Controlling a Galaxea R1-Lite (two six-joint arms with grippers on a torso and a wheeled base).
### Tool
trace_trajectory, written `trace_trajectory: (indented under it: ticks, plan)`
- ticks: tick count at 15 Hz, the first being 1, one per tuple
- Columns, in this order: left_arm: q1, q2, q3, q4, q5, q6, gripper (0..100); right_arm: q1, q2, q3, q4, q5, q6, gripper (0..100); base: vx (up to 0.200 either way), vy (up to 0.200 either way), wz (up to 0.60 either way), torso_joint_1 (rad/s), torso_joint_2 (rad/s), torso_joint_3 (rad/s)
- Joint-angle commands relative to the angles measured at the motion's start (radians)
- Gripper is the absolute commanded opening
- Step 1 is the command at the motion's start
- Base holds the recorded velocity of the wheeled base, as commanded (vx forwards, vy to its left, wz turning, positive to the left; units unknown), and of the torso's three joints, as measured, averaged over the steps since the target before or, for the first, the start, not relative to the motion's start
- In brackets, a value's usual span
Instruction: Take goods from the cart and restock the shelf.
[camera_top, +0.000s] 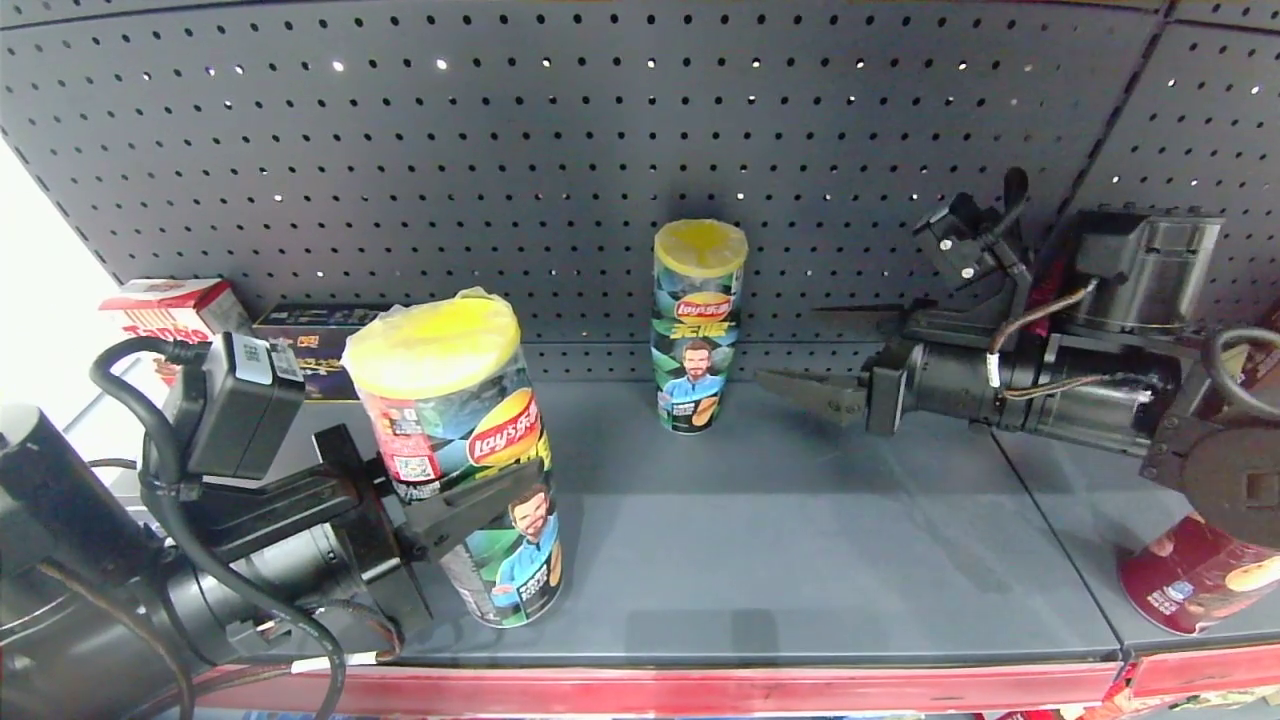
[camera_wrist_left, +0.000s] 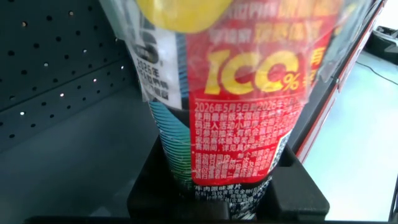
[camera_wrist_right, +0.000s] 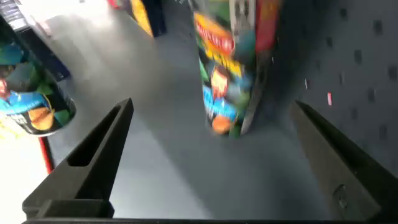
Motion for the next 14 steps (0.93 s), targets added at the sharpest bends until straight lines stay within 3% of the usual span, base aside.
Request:
trace_trajectory:
  ticks: [1,9,14]
  plan:
    - [0.001,-0.001,0.001,-0.002,0.000,0.000,0,-0.039,0.098,-0.029,-0.063,0.088,-0.047,100,0.000,0.000,0.00,0.000,0.00,0.000]
    - [0.001,-0.001,0.001,-0.002,0.000,-0.004,0,-0.056,0.202,-0.098,-0.094,0.209,-0.102,100,0.000,0.000,0.00,0.000,0.00,0.000]
    - [0.003,-0.001,0.001,-0.003,0.001,-0.004,0,-0.048,0.260,-0.149,-0.094,0.222,-0.102,100,0.000,0.000,0.00,0.000,0.00,0.000]
